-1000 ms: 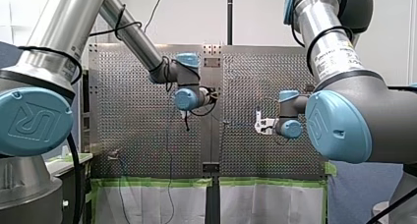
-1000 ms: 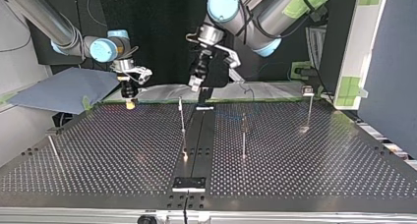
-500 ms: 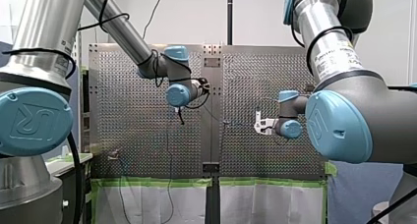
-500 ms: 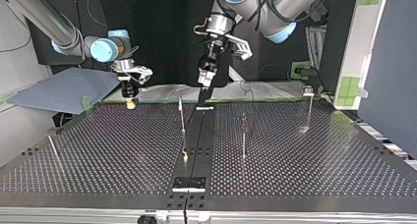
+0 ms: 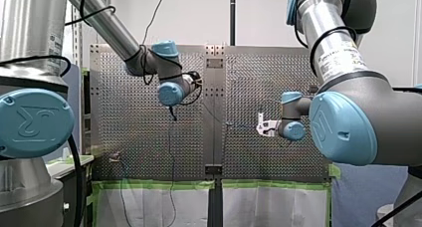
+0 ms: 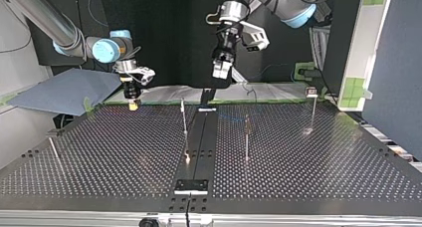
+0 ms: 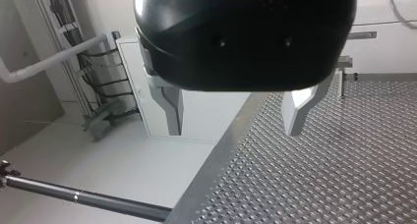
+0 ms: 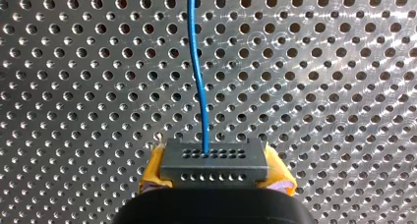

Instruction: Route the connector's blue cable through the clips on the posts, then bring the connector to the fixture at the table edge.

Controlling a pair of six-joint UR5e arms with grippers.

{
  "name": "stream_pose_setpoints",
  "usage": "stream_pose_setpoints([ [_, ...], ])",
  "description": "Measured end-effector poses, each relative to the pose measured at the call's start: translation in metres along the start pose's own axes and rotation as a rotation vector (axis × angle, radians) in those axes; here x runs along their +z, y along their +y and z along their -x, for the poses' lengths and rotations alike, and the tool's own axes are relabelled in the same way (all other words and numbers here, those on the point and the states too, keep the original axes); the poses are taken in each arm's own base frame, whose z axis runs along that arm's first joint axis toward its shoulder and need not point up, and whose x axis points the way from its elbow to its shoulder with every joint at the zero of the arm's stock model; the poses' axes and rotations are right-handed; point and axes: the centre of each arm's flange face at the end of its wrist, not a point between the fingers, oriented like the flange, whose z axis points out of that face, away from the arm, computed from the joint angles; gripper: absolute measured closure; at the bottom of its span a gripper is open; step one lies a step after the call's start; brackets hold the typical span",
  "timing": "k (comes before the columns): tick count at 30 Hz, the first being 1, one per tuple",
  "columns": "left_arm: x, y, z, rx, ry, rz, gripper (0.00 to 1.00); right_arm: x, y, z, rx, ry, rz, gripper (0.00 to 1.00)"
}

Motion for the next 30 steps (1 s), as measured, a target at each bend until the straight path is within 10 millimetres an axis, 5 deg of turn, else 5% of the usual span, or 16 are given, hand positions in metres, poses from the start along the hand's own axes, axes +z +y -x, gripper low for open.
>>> stream_pose_setpoints([
  [15,-0.063,0.041,-0.063,0.15,0.188,0.063,0.0,0.0,0.0,0.0,0.0,0.0,0.0,1.0],
  [30,-0.117,0.062,-0.079,0.093,0.237,0.045,0.0,0.0,0.0,0.0,0.0,0.0,0.0,1.0],
])
